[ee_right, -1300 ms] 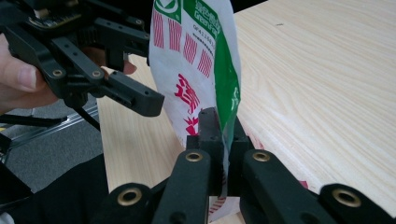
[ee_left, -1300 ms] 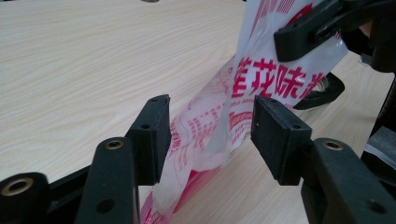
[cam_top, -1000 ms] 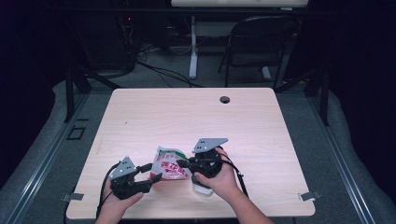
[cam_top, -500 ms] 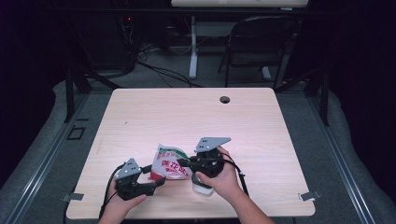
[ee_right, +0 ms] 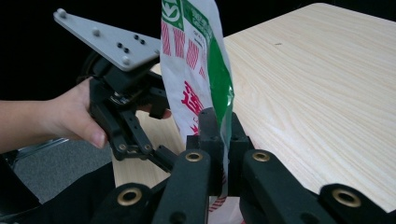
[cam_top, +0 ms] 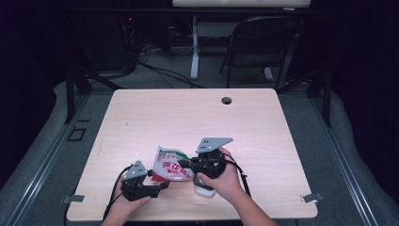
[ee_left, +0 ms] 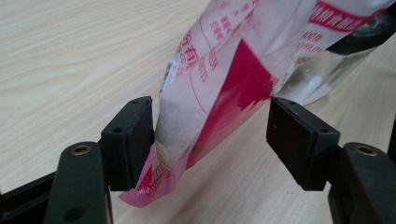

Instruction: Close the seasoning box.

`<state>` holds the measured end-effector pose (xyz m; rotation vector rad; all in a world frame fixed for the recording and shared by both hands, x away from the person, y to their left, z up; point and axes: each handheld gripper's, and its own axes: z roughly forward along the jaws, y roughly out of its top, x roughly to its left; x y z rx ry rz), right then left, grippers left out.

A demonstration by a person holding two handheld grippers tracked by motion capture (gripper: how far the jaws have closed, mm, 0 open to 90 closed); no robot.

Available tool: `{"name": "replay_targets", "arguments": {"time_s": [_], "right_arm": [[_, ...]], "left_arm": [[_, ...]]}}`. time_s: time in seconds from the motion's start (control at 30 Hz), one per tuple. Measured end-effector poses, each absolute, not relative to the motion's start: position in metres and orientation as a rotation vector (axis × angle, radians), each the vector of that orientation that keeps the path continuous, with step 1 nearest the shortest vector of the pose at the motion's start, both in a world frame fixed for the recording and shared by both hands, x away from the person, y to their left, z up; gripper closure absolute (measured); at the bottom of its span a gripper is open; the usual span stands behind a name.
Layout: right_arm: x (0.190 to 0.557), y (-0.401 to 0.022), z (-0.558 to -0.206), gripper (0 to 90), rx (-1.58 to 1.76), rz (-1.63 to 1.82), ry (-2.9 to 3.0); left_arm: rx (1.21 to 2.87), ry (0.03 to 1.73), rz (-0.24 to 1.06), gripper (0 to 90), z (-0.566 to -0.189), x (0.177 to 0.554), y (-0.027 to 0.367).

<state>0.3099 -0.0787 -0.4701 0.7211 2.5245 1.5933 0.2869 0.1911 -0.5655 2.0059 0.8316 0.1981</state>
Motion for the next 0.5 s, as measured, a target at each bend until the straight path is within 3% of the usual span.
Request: {"name": "replay_targets", "arguments": {"time_s": [0.5], "right_arm": [[0.306, -0.074, -0.469, 90.0, 0.655, 1.614, 2.551]], "left_arm": [[1.987, 0.818, 0.07, 32.5, -0.577, 0.292, 0.191]]}}
